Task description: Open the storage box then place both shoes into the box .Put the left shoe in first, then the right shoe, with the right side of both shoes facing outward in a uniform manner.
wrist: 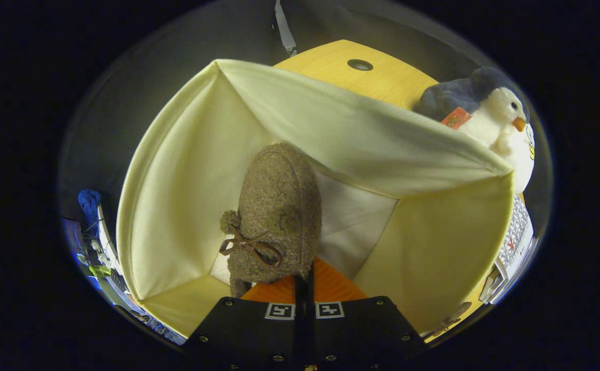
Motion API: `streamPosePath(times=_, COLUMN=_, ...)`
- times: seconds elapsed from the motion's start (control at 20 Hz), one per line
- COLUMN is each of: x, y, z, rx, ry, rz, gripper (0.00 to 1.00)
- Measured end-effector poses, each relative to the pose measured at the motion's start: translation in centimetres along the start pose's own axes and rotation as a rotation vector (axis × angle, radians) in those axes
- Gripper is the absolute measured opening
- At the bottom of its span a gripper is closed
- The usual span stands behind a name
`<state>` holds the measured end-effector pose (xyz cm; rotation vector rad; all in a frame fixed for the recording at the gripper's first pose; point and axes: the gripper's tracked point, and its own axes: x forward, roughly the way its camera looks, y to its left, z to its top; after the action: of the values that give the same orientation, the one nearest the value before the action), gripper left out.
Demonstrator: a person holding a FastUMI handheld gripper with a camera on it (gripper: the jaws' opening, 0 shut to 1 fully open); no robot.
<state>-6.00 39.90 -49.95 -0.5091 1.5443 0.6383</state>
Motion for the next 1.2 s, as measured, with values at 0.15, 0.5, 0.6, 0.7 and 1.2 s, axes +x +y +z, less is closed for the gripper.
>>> streamPosePath(times=0.15, x=0.6, y=1.1, z=0.5, rx=0.002, ry=-0.005, rz=0.025, gripper=0.03)
streamPosePath(times=0.5, x=-5.2, y=1.9, z=1.0, rx=0.056, ry=-0.141, rz=0.126, gripper=0.59)
streamPosePath(times=0.6, x=-8.6, y=0.7, z=1.1, rx=0.067, ry=-0.195, rz=0.14, gripper=0.8)
streamPosePath(times=0.7, x=-11.8, y=-1.0, z=1.0, rx=0.088, ry=-0.255, rz=0.14, gripper=0.83)
streamPosePath(times=1.2, x=-20.7, y=-14.6, z=-8.3, rx=0.346, ry=-0.397, rz=0.051, gripper=0.85)
